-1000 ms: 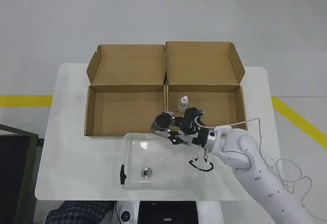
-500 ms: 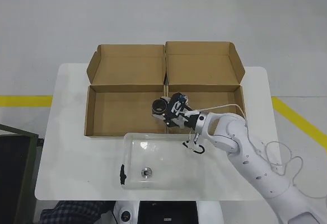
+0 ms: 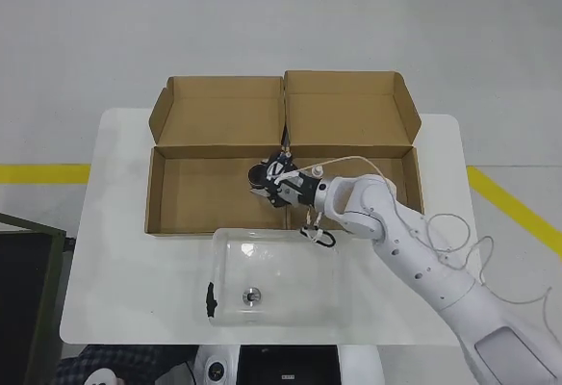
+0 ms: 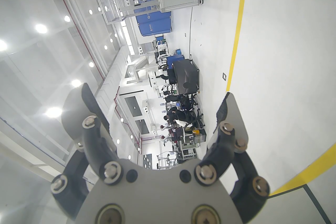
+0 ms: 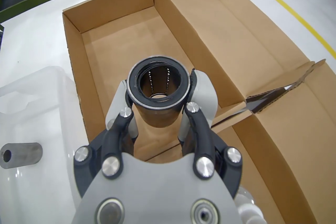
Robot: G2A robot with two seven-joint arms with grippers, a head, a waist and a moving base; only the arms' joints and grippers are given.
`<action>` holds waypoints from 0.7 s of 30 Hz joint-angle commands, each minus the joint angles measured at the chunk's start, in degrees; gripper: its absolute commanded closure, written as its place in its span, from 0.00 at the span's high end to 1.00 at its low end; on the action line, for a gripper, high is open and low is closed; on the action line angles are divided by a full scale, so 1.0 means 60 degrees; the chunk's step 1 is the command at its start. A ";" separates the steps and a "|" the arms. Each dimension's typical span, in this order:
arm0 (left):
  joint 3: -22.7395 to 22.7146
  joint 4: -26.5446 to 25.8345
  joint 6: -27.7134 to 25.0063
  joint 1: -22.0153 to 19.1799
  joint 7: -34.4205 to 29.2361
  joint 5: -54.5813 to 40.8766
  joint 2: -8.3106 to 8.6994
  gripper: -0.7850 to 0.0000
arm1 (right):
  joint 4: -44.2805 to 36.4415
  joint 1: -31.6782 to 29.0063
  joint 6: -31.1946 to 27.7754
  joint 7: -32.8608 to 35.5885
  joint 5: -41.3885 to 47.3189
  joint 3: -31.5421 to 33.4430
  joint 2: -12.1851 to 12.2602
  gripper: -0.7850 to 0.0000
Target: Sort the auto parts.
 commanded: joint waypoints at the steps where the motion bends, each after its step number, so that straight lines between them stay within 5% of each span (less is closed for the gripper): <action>1: 0.0000 0.0000 0.0000 0.0000 0.0000 0.0000 0.0000 1.00 | 0.0255 0.0202 0.0024 0.0049 -0.0014 -0.0154 -0.0101 0.00; 15: 0.0000 0.0000 0.0000 0.0000 0.0000 0.0000 0.0000 1.00 | 0.1799 0.1110 0.0370 0.0248 -0.0281 -0.1020 -0.0794 0.01; 17: 0.0000 0.0000 0.0000 0.0000 0.0000 0.0000 0.0000 1.00 | 0.1926 0.1172 0.0420 0.0268 -0.0364 -0.1076 -0.0863 0.25; 21: 0.0000 0.0000 0.0000 0.0000 0.0000 0.0000 0.0000 1.00 | 0.2125 0.1230 0.0527 0.0323 -0.0495 -0.1166 -0.0986 0.35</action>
